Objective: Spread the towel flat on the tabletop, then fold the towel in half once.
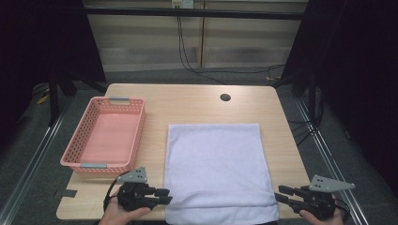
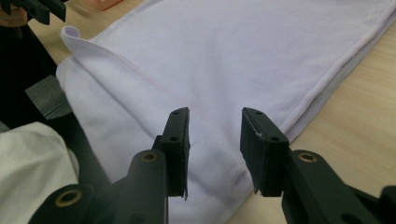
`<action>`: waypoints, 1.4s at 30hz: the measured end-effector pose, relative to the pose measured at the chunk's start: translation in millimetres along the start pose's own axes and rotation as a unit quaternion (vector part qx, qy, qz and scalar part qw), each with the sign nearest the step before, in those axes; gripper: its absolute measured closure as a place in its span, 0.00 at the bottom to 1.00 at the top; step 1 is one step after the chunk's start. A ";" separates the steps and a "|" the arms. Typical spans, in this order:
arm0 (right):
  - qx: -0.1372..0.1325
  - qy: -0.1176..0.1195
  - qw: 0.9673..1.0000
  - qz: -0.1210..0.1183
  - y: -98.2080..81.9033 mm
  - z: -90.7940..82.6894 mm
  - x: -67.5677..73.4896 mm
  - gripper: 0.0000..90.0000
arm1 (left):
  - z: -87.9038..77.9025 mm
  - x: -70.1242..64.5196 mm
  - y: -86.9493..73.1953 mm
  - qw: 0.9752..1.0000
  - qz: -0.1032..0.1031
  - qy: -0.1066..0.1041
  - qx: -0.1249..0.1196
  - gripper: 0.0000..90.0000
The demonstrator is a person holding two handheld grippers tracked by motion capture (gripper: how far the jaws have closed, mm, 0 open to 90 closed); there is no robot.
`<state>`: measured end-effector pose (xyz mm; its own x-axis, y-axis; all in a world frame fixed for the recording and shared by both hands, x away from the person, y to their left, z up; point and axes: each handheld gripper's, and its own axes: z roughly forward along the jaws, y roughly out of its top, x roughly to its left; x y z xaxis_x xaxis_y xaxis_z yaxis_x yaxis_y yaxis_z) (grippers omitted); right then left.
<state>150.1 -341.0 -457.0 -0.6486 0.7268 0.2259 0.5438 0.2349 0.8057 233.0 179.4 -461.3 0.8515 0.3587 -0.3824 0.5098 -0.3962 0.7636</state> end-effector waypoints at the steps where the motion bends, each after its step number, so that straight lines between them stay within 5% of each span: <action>1: 0.001 -0.002 1.000 -0.001 3.3 4.0 -3.6 0.69 | 1.8 6.3 3.4 1.000 -0.005 0.010 -0.010 0.75; 3: 0.009 -0.008 1.000 -0.002 12.8 15.1 -11.8 0.65 | 8.2 19.4 12.1 0.999 -0.009 0.040 -0.013 0.77; 12: 0.061 -0.024 0.997 -0.026 56.8 90.7 -48.7 0.56 | 58.0 70.7 48.0 0.996 -0.013 0.079 0.027 0.76; 15: 0.070 -0.062 0.995 -0.030 62.5 115.8 -61.7 0.52 | 63.4 79.1 48.7 0.995 -0.020 0.091 0.020 0.76; 19: 0.089 -0.070 0.993 -0.025 63.2 134.0 -73.2 0.59 | 69.8 89.5 42.6 0.991 -0.015 0.118 0.059 0.80; 20: 0.095 -0.068 0.993 -0.029 61.3 136.3 -72.4 0.61 | 69.5 91.7 40.0 0.992 -0.016 0.114 0.049 0.82; 22: 0.096 -0.076 0.992 -0.041 58.1 136.0 -68.8 0.67 | 67.3 93.4 39.4 0.992 -0.041 0.109 0.052 0.87; 23: 0.101 -0.072 0.991 -0.046 57.6 133.5 -67.3 0.77 | 67.6 92.0 38.4 0.992 -0.039 0.108 0.050 0.88; 27: 0.111 -0.053 0.992 -0.042 48.0 119.0 -61.3 0.86 | 70.2 82.3 36.3 0.992 -0.014 0.106 0.060 0.92; 30: 0.110 -0.046 0.992 -0.035 39.9 108.9 -56.6 0.88 | 72.2 76.3 34.4 0.994 -0.031 0.090 0.063 0.94; 33: 0.114 -0.051 0.991 -0.040 33.5 100.1 -50.2 0.88 | 73.0 66.5 32.3 0.993 -0.011 0.088 0.074 0.95; 42: 0.124 -0.030 0.992 -0.024 18.6 80.6 -34.7 0.87 | 67.7 42.0 20.3 0.993 -0.011 0.078 0.087 0.92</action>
<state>225.6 -309.8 -494.0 -0.6486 0.7460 0.1511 0.6318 0.4170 0.6534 287.4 129.2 -497.1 0.8172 0.4900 -0.3034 0.5537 -0.5219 0.6489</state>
